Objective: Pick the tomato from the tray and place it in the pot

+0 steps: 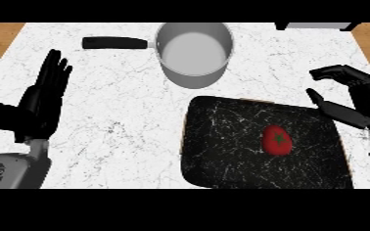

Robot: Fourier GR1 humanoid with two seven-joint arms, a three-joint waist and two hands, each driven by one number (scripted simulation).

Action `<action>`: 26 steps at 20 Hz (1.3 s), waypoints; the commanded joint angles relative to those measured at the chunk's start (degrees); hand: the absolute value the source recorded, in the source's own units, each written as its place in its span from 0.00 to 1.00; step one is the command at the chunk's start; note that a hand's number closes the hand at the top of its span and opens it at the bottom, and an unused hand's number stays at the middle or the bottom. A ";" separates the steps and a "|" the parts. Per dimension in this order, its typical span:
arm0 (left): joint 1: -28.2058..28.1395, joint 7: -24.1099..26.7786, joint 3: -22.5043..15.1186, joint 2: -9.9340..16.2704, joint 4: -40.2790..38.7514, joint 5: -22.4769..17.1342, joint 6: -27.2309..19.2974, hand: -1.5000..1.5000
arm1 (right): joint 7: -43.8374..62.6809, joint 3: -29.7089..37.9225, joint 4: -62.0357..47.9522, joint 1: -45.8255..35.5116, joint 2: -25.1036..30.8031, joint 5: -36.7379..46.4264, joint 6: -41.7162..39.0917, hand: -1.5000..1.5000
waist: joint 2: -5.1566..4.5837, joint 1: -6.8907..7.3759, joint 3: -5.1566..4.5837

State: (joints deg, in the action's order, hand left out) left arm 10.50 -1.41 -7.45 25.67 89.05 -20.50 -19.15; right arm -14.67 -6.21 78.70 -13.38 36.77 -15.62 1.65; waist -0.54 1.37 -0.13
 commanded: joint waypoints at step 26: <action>2.09 -5.83 1.38 -3.45 -0.52 4.35 -0.58 0.50 | 16.93 -13.19 17.49 -6.80 15.28 16.53 -30.70 0.00 | 0.64 -1.64 0.03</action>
State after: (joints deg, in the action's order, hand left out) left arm 12.25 -8.62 -5.84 23.96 90.34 -17.21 -19.49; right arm -5.93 -16.34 90.53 -19.76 52.85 -0.57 -26.66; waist 0.18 0.03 -0.11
